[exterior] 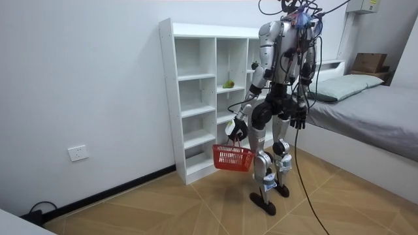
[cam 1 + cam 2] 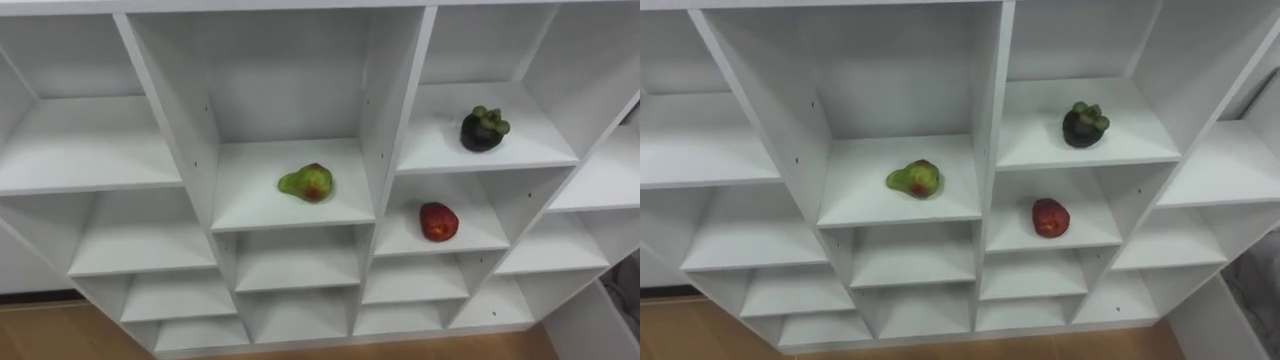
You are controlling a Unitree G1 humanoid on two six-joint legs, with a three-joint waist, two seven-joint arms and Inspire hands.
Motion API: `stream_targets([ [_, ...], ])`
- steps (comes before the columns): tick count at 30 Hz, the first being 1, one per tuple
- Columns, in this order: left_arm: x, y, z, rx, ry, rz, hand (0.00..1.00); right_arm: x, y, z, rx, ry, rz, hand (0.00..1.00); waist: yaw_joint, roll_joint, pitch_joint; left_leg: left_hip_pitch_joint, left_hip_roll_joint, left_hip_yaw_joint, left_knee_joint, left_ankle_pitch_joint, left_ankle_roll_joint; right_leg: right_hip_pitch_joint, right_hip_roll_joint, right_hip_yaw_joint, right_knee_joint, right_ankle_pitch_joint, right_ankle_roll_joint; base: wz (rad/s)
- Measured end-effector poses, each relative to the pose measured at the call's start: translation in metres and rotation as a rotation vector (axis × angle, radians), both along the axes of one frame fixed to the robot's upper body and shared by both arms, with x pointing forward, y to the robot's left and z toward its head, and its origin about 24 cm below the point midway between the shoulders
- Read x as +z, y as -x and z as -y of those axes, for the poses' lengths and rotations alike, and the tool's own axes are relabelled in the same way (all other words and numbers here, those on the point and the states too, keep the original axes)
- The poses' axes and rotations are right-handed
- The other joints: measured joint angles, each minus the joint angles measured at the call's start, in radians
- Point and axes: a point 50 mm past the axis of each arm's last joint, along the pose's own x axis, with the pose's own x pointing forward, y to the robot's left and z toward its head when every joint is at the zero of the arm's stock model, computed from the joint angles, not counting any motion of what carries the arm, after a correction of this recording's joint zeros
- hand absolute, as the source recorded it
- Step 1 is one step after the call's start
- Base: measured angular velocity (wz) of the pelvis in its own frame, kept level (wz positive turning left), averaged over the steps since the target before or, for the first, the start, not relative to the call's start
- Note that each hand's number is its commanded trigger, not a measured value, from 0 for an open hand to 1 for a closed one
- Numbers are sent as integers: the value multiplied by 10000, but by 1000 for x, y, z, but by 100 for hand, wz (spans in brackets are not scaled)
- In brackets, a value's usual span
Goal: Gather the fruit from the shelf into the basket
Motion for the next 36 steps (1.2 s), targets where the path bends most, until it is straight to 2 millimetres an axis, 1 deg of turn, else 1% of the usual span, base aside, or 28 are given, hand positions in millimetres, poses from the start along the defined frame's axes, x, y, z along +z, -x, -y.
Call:
stream_targets([
  [2,0,-1,0,-29,13,43,100,1,-7,0,-187,128,425,0,6,7,5,-32,7,14,-1,0,0,-69,3,2,10,1,-2,-2],
  [3,0,-2,0,-40,20,102,100,4,-16,1,-270,271,954,0,0,21,-3,-80,12,28,-1,-2,0,-173,13,18,20,6,-9,-6],
  [4,1,-5,0,-65,25,220,100,7,-27,3,-528,430,1633,0,-2,41,7,-125,25,47,-2,-2,-1,-212,37,33,-18,41,-19,-7],
  [7,2,-7,1,-90,55,438,100,15,-48,4,-1076,714,3103,0,-17,59,-4,-157,58,60,6,-10,-15,-206,81,80,-103,82,-37,-2],
  [9,3,-9,1,-122,-11,789,100,26,-68,0,-1297,774,4594,0,-42,100,-39,-253,107,67,11,-15,-32,-204,140,68,-192,165,-70,0],
  [12,4,-11,1,-170,-137,1096,100,37,-83,-5,-1229,794,5743,0,-77,96,-65,-337,116,109,38,-12,-37,-225,138,54,-217,164,-72,0],
  [13,6,-14,2,-196,-120,1358,100,47,-91,-7,-1232,830,6508,0,-84,79,-76,-364,113,196,56,-12,-37,-218,126,54,-283,172,-63,0],
  [14,6,-15,2,-153,-93,1472,100,51,-93,-8,-1236,862,6749,0,-98,77,-76,-369,113,227,57,-11,-37,-210,126,54,-327,186,-58,0],
  [15,6,-14,2,-60,-94,1610,100,59,-98,-9,-1247,920,7342,0,-122,74,-69,-378,111,274,55,-11,-37,-214,124,64,-357,193,-54,-5],
  [16,6,-13,2,-55,-107,1658,100,64,-101,-10,-1234,972,7666,0,-123,90,-78,-377,113,305,55,-11,-37,-223,126,90,-355,193,-53,-11],
  [18,7,-14,2,-68,-121,1851,100,86,-110,-11,-1097,1255,9011,0,-105,76,-88,-379,118,473,57,-11,-37,-286,141,231,-333,192,-53,-20],
  [19,7,-14,2,-40,-131,1905,100,91,-113,-11,-1095,1305,9357,0,-97,71,-89,-384,121,521,57,-11,-37,-317,150,282,-321,193,-54,-24],
  [20,7,-14,2,65,-101,1960,100,103,-119,-12,-1114,1398,10011,0,-97,69,-80,-388,134,528,57,-11,-37,-347,164,339,-321,205,-63,-17],
  [23,7,-14,3,9,-26,2097,100,130,-129,-15,-1113,1519,11529,0,-150,101,-66,-371,126,538,57,-11,-37,-345,175,371,-325,211,-66,-6],
  [24,7,-14,4,-21,9,2161,100,138,-133,-16,-1022,1544,11992,0,-222,119,-62,-373,126,539,57,-11,-37,-340,174,329,-329,213,-66,0],
  [27,8,-16,6,-172,91,2287,100,153,-140,-19,-789,1577,12783,0,-251,163,-71,-398,122,543,56,-12,-36,-372,171,329,-308,213,-66,0],
  [29,7,-16,7,-306,130,2289,100,161,-143,-21,-426,1742,13173,0,-261,231,-70,-398,119,551,55,-12,-36,-374,170,360,-294,213,-65,0],
  [32,6,-15,9,-665,166,2220,100,176,-149,-25,-80,1979,13958,0,-235,326,-103,-411,118,575,54,-13,-35,-412,178,395,-262,217,-60,-2],
  [33,6,-15,11,-765,190,2194,100,183,-152,-26,71,2079,14344,0,-221,383,-101,-454,118,635,54,-12,-36,-531,179,441,-164,216,-60,-8],
  [34,5,-15,11,-784,198,2190,100,186,-154,-27,164,2144,14535,0,-204,407,-87,-477,120,679,54,-12,-36,-557,183,464,-165,216,-60,-8],
  [36,4,-10,10,-749,192,1988,100,196,-160,-29,396,2375,15104,0,-154,405,-89,-559,128,780,54,-11,-36,-719,193,513,-67,220,-62,-5],
])
